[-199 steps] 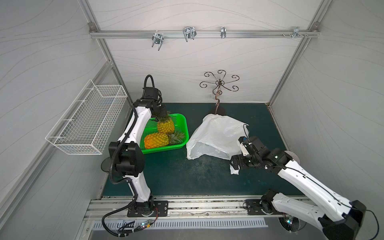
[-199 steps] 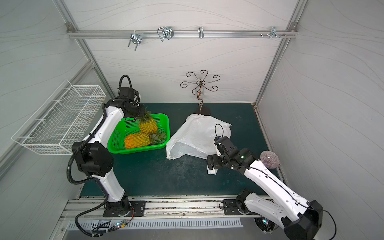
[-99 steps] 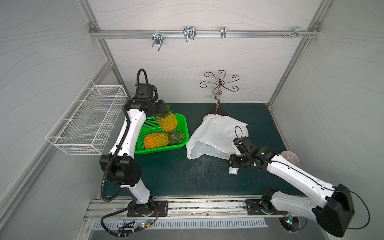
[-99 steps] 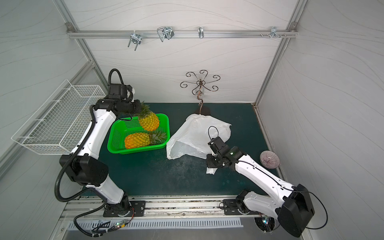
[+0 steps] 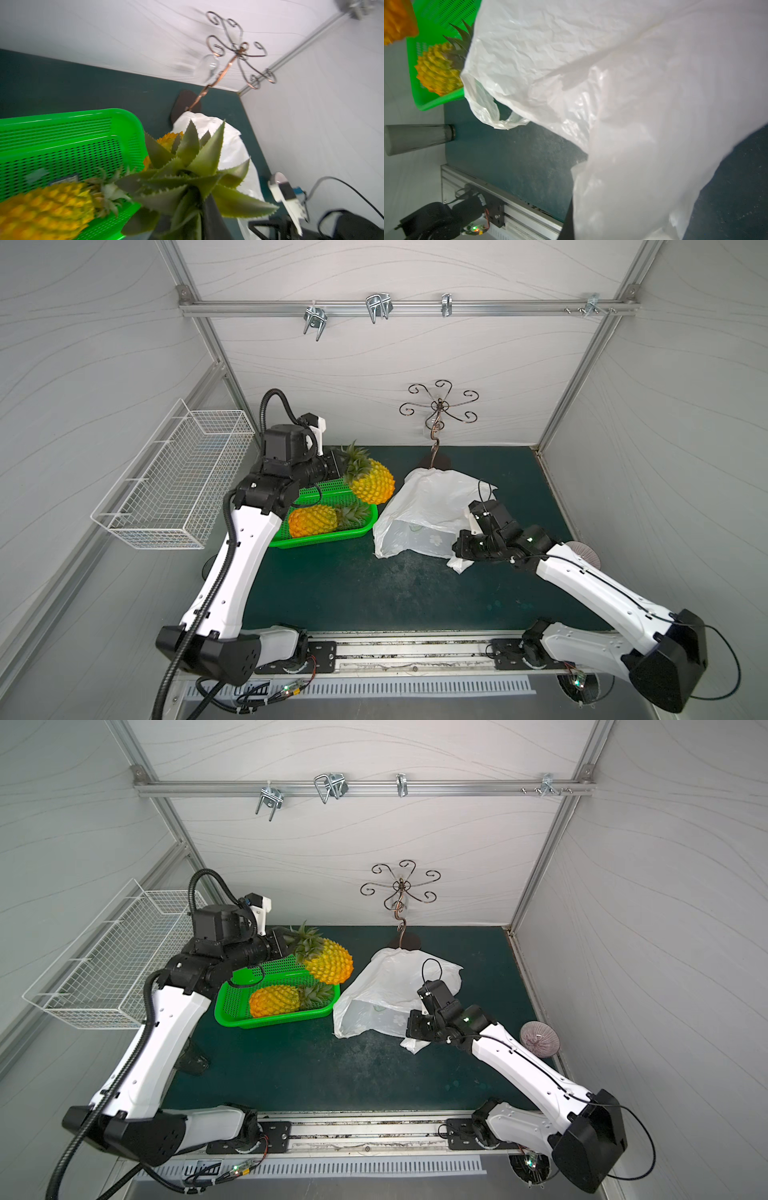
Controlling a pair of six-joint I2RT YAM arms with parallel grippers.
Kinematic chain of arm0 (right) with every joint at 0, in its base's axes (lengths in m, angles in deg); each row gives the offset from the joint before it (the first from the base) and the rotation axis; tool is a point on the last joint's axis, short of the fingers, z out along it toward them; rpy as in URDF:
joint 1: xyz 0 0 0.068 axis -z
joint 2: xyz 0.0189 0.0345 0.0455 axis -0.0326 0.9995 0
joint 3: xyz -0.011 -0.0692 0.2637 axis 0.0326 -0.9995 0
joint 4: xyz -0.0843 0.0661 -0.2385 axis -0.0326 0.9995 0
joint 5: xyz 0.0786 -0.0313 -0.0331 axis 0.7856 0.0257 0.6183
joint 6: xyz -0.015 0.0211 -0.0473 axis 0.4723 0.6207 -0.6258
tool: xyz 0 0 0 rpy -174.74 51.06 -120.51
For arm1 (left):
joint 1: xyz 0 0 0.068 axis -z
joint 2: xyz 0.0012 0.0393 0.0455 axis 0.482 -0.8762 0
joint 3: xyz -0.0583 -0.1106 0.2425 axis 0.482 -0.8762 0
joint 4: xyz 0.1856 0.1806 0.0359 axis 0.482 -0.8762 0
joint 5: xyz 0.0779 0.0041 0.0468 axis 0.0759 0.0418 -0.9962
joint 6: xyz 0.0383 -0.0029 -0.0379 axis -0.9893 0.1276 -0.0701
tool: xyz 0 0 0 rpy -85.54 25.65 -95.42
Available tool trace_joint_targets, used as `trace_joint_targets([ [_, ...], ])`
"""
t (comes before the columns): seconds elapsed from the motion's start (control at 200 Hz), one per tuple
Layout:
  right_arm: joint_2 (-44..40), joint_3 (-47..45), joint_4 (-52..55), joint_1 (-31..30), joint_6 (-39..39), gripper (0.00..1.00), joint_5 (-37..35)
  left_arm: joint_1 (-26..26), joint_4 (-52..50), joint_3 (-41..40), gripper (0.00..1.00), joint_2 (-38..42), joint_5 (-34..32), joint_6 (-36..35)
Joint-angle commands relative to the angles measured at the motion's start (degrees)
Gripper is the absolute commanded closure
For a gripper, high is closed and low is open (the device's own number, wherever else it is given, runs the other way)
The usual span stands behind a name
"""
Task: Place the pineapple into a plastic bag & tie a knot
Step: Pick up the pineapple from the basket, then place the pineapple in the plastic bag.
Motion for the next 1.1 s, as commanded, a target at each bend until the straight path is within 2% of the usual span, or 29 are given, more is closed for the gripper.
trace_joint_targets([
  [0.0, -0.2, 1.8, -1.0, 1.8, 4.5, 1.0, 4.0, 0.8, 15.2, -2.1, 1.0, 5.9, 5.6, 5.9],
  [0.255, 2.4, 5.3, -0.8, 7.4, 10.6, 1.0, 14.7, 1.1, 12.5, -4.7, 1.0, 12.3, 13.0, 5.5],
  [0.385, 3.2, 7.1, -0.8, 9.2, 12.4, 1.0, 18.6, 2.1, 19.9, -11.9, 1.0, 16.0, 19.7, 8.0],
  [0.48, 3.9, 8.4, -0.2, 10.1, 13.2, 1.0, 21.5, 5.8, 24.6, -16.4, 1.0, 17.9, 20.6, 7.1],
  [0.675, 4.4, 10.7, 1.0, 11.5, 14.0, 1.0, 26.1, 14.8, 28.6, -22.9, 1.0, 18.6, 17.7, 0.7],
  [0.865, 3.8, 10.9, 0.1, 12.1, 14.9, 1.0, 30.9, 20.5, 42.1, -30.8, 1.0, 19.0, 12.1, -1.7],
  [0.95, 3.6, 10.9, -0.2, 12.2, 15.0, 1.0, 32.3, 22.3, 46.6, -32.7, 1.0, 18.9, 8.3, -3.1],
  [1.095, 3.2, 10.6, -0.7, 12.6, 15.1, 1.0, 37.3, 22.7, 49.5, -33.6, 1.0, 18.9, 4.2, -5.4],
])
